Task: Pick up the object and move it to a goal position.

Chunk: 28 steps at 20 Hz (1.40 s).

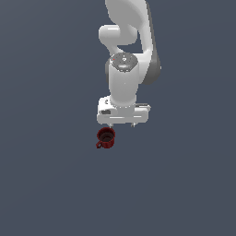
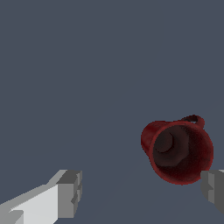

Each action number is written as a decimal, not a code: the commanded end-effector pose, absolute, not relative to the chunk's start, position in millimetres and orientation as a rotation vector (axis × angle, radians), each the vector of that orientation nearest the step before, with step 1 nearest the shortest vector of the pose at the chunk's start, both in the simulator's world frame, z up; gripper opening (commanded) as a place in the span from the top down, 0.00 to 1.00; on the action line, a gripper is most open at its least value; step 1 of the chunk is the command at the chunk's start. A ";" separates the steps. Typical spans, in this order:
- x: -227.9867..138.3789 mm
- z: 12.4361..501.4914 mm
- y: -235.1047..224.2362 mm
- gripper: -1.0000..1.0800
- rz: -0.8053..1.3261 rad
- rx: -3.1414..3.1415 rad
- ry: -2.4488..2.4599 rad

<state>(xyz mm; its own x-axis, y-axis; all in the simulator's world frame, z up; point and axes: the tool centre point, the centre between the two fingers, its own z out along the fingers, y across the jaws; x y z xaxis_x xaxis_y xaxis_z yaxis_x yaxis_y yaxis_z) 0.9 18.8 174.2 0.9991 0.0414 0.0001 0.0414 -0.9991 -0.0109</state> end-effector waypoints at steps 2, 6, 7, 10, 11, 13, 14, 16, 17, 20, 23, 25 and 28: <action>1.1 174.7 19.2 0.38 -0.001 -3.129 -0.065; 4.3 181.8 27.9 0.38 -0.017 -3.119 -0.064; 4.9 183.1 29.4 0.38 -0.020 -3.117 -0.064; 5.0 183.2 29.6 0.38 -0.020 -3.117 -0.064; 4.9 183.3 29.9 0.38 -0.020 -3.117 -0.064; 5.2 182.9 29.1 0.38 -0.017 -3.116 -0.052; 5.4 182.4 28.5 0.38 -0.014 -3.114 -0.041; 6.0 181.1 26.8 0.38 -0.004 -3.110 -0.009; 6.4 180.2 25.7 0.38 0.002 -3.107 0.012; 7.8 176.9 21.6 0.38 0.026 -3.094 0.092; 9.6 172.4 16.1 0.38 0.059 -3.072 0.200; 11.0 168.7 11.7 0.38 0.086 -3.052 0.287; 13.4 162.1 4.1 0.38 0.136 -3.010 0.440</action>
<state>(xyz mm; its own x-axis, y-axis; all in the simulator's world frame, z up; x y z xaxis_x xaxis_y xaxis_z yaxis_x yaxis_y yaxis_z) 12.3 8.1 165.5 0.9692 -0.2322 -0.0821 -0.2385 -0.9681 -0.0768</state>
